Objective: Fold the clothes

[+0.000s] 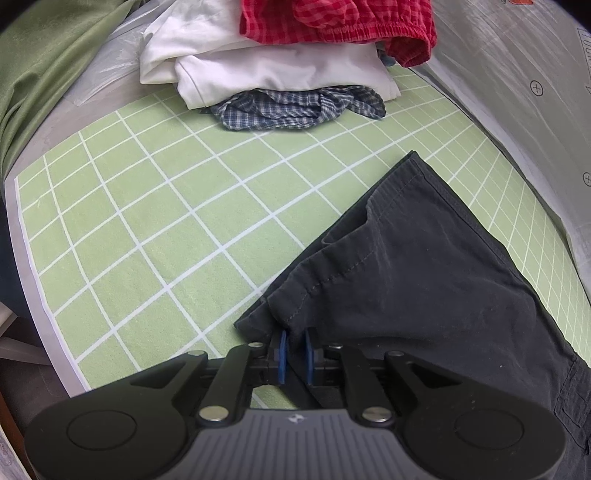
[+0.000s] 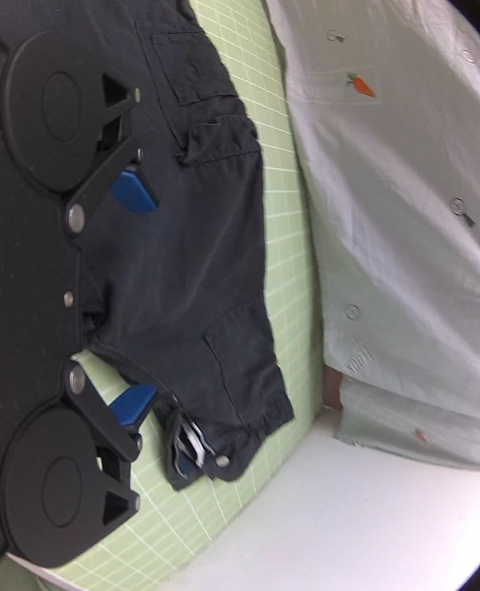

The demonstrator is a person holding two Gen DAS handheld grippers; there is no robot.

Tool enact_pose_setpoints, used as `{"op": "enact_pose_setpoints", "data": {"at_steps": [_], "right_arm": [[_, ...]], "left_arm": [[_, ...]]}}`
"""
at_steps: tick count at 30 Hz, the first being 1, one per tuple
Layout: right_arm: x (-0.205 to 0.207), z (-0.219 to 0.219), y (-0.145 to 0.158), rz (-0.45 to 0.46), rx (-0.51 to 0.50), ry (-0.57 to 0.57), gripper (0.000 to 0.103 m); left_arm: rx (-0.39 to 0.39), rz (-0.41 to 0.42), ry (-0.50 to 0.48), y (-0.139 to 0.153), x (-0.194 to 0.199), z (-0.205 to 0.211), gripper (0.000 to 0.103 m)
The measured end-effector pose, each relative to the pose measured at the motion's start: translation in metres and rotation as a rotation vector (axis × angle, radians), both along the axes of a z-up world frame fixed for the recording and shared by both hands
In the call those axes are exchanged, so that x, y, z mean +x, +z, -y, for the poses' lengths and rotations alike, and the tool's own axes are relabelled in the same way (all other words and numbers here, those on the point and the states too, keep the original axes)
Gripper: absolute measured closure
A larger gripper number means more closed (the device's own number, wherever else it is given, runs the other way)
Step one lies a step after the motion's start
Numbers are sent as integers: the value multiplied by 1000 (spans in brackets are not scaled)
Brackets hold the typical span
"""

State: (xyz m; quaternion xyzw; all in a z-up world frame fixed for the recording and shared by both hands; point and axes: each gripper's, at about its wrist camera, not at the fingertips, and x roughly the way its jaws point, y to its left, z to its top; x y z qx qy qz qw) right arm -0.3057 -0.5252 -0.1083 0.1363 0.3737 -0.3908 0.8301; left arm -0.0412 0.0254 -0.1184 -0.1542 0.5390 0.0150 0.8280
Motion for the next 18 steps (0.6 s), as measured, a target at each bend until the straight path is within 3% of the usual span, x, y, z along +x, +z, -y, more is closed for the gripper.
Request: {"op": "enact_pose_setpoints", "data": {"at_steps": [2,7,11,13,16,18], "right_arm": [[6,1,-25,-47,83,22,4],[6,-8,-32,-96,61,55,3],[-4,2,-33,-60,141,-4,2],[-11,7,-33,-37,182,-41,2],[-21,12,-34,4,250,-94,2],[-26,13,-34,21,268,-111,2]], "left_arm": [[-12,4,0,1,-1,-1,80],[-83,17,38,7,-8,-11,67],[-74,27,51,9,-12,-10,67],[-23,48,69,13,-16,-10,51],[33,95,91,20,-19,-14,47],[-8,91,83,18,-16,-17,45]]}}
